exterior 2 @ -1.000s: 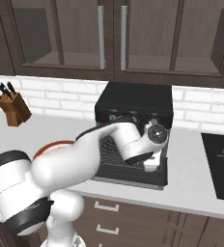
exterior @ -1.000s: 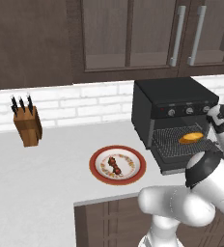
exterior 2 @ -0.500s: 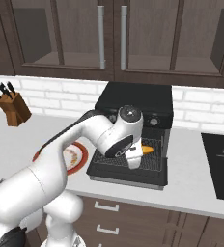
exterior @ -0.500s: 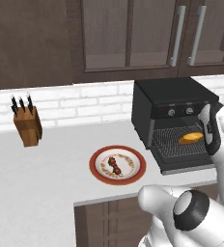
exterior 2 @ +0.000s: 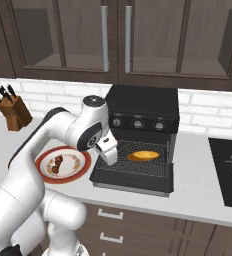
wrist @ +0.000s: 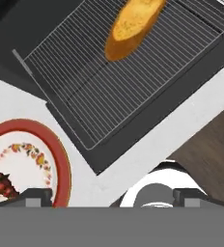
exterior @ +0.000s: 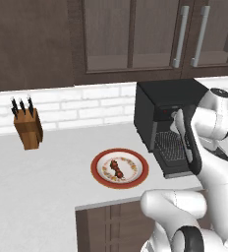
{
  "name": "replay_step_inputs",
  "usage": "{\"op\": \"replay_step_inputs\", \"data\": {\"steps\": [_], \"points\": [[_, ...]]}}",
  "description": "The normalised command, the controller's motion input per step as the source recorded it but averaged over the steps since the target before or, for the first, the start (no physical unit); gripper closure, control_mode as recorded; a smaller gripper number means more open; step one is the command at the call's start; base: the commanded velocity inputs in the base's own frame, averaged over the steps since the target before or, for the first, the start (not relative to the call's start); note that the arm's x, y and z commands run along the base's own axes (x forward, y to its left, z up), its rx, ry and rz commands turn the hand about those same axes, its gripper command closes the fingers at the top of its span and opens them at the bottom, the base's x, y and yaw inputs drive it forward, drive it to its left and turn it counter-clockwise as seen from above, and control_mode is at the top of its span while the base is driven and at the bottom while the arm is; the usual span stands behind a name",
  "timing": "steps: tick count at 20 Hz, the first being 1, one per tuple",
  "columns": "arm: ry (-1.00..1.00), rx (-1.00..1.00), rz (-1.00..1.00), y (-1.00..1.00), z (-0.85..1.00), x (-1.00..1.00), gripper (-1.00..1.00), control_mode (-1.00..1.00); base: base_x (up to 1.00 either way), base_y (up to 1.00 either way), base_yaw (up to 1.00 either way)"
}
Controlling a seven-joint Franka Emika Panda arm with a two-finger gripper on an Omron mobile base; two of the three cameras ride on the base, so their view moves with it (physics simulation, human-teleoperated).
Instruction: Pick up the kebab skewer and baguette bread, and place them inside the toaster oven. Close the toaster oven door and start by setting the timer.
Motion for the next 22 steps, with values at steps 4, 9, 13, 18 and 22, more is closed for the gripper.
{"op": "replay_step_inputs", "data": {"steps": [4, 9, 13, 18, 22], "points": [[0.1, -0.1, 0.46, 0.96, 0.0, -0.13, -1.0, -1.0, 0.0, 0.0, 0.0], [0.04, -0.07, 0.39, 0.95, 0.0, -0.01, -1.0, -1.0, 0.0, 0.0, 0.0], [0.03, -0.07, 0.36, 0.78, 0.0, 0.0, -1.0, -1.0, 0.0, 0.0, 0.0], [0.0, -0.05, 0.31, 0.5, -0.1, 0.09, -1.0, -1.0, 0.0, 0.0, 0.0], [0.0, 0.0, 0.08, 0.3, -0.08, 0.42, -1.0, -1.0, 0.0, 0.0, 0.0]]}}
